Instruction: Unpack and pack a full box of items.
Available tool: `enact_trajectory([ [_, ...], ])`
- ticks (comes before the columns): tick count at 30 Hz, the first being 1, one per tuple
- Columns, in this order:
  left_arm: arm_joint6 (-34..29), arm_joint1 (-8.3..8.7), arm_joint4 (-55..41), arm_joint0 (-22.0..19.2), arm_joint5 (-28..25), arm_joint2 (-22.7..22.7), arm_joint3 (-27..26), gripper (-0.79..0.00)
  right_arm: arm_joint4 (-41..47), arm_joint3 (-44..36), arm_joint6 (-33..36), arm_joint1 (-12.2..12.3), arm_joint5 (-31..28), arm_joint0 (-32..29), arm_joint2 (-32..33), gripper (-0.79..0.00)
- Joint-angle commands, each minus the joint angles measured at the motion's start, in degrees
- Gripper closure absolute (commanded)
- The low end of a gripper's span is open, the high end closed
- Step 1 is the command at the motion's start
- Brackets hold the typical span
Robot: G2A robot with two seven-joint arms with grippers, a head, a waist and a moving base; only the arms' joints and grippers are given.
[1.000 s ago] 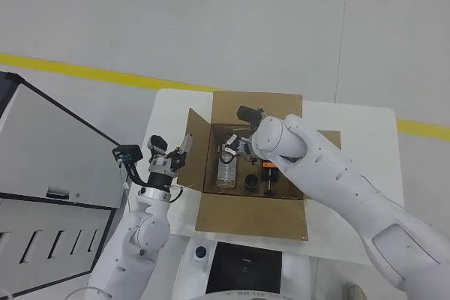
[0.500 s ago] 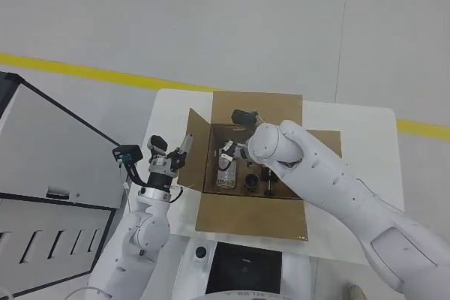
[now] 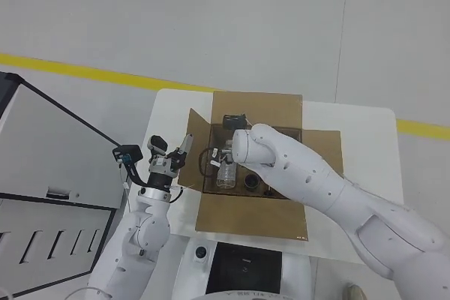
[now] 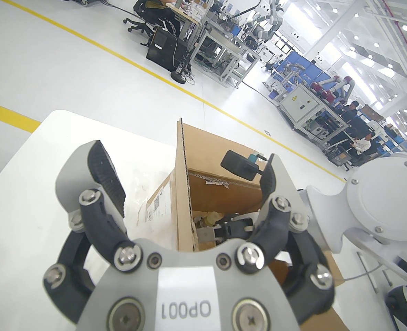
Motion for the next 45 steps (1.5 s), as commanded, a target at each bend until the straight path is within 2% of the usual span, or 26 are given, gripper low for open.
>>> enact_trajectory([
  [1, 0.0, 0.0, 0.0, 0.0, 0.0, 0.0, 0.0, -0.785, 0.2, 2.01, 0.1, -0.85, -1.05, 0.43, -0.65, -0.576],
  [5, 0.0, 0.0, 0.0, 0.0, 0.0, 0.0, 0.0, -0.785, 1.08, 6.23, 0.17, -2.99, -2.15, 1.02, -1.93, -0.631],
  [9, 0.0, 0.0, 0.0, 0.0, 0.0, 0.0, 0.0, -0.785, 2.2, 10.19, -0.54, -5.07, -3.61, 0.98, -2.81, -0.606],
  [17, 0.0, 0.0, 0.0, 0.0, 0.0, 0.0, 0.0, -0.785, 2.93, 17.91, -4.09, -9.1, -4.93, 0.84, -3.91, -0.628],
  [19, 0.0, 0.0, 0.0, 0.0, 0.0, 0.0, 0.0, -0.785, 2.87, 19.87, -4.77, -10.11, -4.46, 0.95, -4.14, -0.603],
  [35, 0.0, 0.0, 0.0, 0.0, 0.0, 0.0, 0.0, -0.785, 2.75, 35.2, -9.02, -17.39, -8.4, 0.76, -5.14, -0.597],
  [38, 0.0, 0.0, 0.0, 0.0, 0.0, 0.0, 0.0, -0.785, 2.69, 37.35, -9.55, -18.57, -9.0, 0.91, -5.05, -0.548],
  [41, 0.0, 0.0, 0.0, 0.0, 0.0, 0.0, 0.0, -0.785, 2.63, 39.22, -10.07, -19.63, -9.47, 0.98, -4.89, -0.428],
  [43, 0.0, 0.0, 0.0, 0.0, 0.0, 0.0, 0.0, -0.785, 2.64, 40.48, -10.33, -20.25, -9.91, 0.99, -4.74, -0.188],
  [45, 0.0, 0.0, 0.0, 0.0, 0.0, 0.0, 0.0, -0.785, 2.54, 41.67, -10.43, -20.83, -10.45, 1.04, -4.63, 0.0],
])
